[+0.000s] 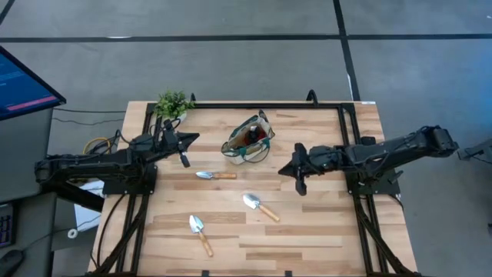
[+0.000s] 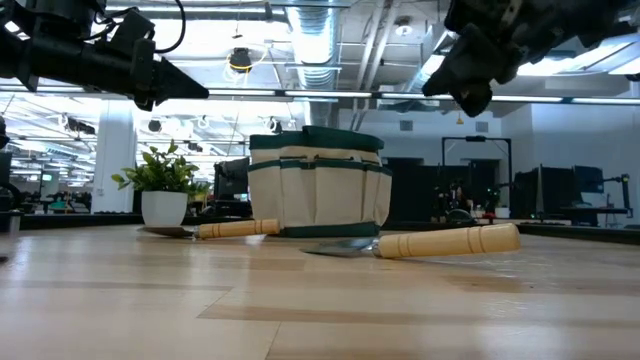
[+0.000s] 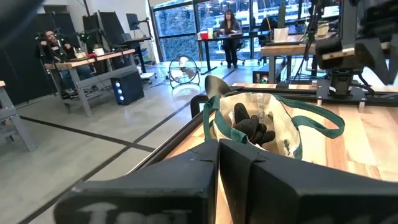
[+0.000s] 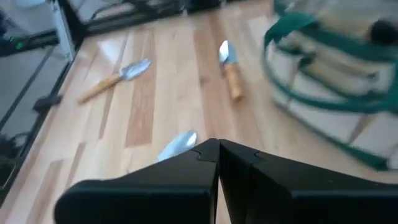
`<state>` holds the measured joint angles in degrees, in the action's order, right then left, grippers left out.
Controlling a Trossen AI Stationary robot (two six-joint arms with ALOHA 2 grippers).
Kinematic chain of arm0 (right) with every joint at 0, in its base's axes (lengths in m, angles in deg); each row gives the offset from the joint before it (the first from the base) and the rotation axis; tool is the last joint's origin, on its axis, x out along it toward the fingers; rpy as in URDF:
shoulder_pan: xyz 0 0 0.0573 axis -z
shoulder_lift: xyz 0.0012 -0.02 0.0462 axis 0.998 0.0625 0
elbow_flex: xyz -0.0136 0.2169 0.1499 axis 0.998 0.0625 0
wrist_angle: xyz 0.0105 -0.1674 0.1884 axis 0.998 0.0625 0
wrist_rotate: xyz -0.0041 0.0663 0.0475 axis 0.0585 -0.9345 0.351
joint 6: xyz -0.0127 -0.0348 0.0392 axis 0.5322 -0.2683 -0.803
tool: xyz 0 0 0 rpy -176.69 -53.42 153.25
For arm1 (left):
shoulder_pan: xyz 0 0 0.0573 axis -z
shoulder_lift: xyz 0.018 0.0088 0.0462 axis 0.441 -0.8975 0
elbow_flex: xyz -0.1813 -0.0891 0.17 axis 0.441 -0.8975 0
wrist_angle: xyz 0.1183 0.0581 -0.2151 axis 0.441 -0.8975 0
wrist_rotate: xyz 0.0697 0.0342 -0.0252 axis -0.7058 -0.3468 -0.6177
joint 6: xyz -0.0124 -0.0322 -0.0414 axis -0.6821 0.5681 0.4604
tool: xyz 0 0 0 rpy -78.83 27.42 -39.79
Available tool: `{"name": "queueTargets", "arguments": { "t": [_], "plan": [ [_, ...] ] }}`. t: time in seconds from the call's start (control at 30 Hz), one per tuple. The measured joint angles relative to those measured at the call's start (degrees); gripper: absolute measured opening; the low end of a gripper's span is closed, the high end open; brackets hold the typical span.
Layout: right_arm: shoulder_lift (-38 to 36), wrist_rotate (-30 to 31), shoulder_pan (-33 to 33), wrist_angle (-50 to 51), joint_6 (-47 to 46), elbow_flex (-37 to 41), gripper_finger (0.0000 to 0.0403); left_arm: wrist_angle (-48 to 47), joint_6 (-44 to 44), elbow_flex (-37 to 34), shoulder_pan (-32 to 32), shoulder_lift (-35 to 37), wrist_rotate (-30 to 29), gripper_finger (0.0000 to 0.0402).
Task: Pick & Place Garden tools in Gardening bag
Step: Put the trowel into the gardening bag
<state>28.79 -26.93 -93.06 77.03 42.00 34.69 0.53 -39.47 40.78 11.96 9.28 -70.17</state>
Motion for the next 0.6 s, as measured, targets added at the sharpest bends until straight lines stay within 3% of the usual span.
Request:
{"name": "queueTargets", "arguments": {
  "t": [0.2, 0.37, 0.6],
  "plan": [
    [8.7, 1.0, 1.1, -5.5, -7.4, 0.0, 0.0001, 0.0, 0.0, 0.0, 0.0, 0.0, 0.0, 0.0002],
    [15.5, -6.0, 3.5, -8.1, -15.3, -0.4, 0.0015, 0.0, 0.0, 0.0, 0.0, 0.0, 0.0, 0.0002],
    [24.1, -16.3, 6.6, -8.3, -18.9, -3.2, 0.0079, 0.0, 0.0, 0.0, 0.0, 0.0, 0.0, 0.0002]
  ]
}}
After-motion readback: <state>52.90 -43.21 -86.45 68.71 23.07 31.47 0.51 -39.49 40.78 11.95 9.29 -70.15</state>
